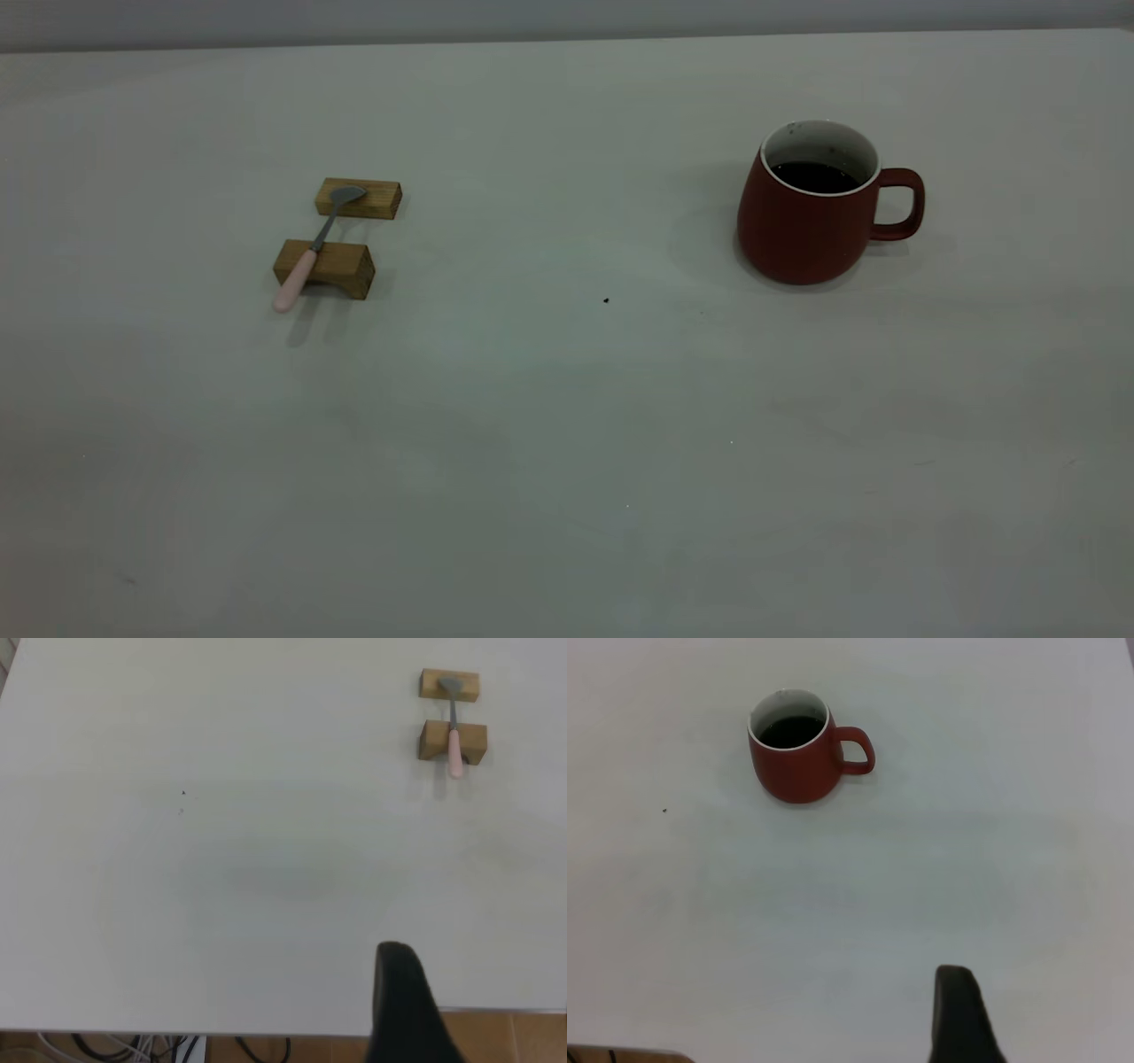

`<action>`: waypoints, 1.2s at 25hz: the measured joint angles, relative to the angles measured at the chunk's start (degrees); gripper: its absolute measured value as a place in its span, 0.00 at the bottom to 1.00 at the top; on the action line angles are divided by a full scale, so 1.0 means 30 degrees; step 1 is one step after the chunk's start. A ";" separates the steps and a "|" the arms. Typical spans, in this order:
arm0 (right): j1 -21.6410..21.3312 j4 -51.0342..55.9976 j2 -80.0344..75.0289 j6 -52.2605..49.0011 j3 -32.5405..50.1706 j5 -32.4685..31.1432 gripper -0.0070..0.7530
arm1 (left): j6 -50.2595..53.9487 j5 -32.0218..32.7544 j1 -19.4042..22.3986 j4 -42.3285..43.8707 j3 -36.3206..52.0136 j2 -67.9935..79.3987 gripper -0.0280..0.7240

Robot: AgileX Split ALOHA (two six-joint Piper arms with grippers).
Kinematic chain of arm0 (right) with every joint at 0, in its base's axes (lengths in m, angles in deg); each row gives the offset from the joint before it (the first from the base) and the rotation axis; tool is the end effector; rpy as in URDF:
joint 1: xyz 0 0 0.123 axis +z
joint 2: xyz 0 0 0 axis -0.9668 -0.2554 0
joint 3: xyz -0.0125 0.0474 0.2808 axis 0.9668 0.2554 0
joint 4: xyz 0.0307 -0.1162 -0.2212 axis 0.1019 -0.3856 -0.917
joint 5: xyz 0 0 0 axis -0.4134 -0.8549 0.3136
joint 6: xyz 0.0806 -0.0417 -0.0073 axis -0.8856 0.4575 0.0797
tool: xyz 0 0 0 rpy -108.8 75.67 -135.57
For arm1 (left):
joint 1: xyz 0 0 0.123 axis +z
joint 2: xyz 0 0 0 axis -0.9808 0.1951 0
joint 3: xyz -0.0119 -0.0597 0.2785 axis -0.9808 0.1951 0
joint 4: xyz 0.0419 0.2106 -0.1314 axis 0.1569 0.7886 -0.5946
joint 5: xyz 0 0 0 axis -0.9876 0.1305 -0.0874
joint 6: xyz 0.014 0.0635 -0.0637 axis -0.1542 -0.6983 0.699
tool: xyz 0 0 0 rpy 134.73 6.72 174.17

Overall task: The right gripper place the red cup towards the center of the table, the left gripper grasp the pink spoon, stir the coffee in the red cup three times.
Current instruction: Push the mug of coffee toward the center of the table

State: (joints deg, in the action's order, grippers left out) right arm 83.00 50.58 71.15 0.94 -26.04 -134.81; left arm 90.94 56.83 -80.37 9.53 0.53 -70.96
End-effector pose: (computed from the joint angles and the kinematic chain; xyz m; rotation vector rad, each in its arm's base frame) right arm -0.0014 -0.0020 0.2634 -0.0743 2.1637 0.0899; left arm -0.0092 0.0050 0.2680 -0.0370 2.1067 0.0175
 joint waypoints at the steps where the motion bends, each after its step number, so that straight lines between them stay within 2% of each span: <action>1: 0.0000 0.0000 0.0000 0.0000 0.0000 0.0000 0.68 | 0.0000 0.0000 0.0000 0.0000 0.0000 0.0000 0.71; 22: 0.0000 -0.0070 -0.0226 0.0000 -0.0149 0.0000 0.68 | 0.0000 0.0000 0.0000 0.0000 0.0000 0.0000 0.71; 25: 0.0000 -0.0814 -0.1987 0.0421 -0.1082 0.0362 0.69 | 0.0000 0.0000 0.0000 0.0000 0.0000 0.0000 0.71; 30: 0.0000 -0.3083 -0.8129 0.1539 -0.3502 0.1998 0.74 | 0.0000 0.0000 0.0000 0.0000 0.0000 0.0000 0.71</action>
State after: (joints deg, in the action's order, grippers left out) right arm 83.00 41.33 46.77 5.55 -36.55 -128.82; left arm 90.94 56.83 -80.37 9.53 0.53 -70.96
